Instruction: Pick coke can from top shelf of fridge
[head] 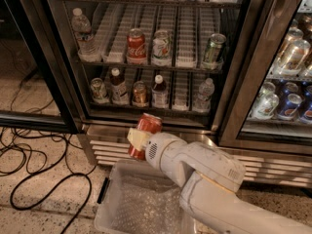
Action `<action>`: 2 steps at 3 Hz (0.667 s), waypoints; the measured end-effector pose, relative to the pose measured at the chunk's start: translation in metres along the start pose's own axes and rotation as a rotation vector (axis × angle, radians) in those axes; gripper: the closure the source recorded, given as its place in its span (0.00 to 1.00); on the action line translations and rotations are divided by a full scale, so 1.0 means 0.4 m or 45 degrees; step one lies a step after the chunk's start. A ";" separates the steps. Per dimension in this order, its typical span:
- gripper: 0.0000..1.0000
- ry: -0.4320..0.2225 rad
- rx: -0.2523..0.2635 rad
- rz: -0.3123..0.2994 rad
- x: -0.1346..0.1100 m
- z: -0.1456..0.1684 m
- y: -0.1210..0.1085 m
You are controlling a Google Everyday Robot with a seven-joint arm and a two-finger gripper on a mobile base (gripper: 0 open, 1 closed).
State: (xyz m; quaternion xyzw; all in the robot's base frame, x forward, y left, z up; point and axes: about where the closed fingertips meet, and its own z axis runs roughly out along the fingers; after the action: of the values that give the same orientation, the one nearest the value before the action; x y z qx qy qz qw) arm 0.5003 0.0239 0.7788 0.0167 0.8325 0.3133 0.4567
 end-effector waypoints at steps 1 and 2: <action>1.00 0.035 -0.099 0.177 0.060 0.030 -0.034; 1.00 0.097 -0.201 0.324 0.107 0.064 -0.015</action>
Offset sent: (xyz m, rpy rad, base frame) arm -0.0069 0.0537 -0.0600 0.6263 0.3953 0.0229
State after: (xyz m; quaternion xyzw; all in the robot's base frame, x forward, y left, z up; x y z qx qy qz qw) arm 0.4968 0.0456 0.7336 0.0742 0.8132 0.4336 0.3810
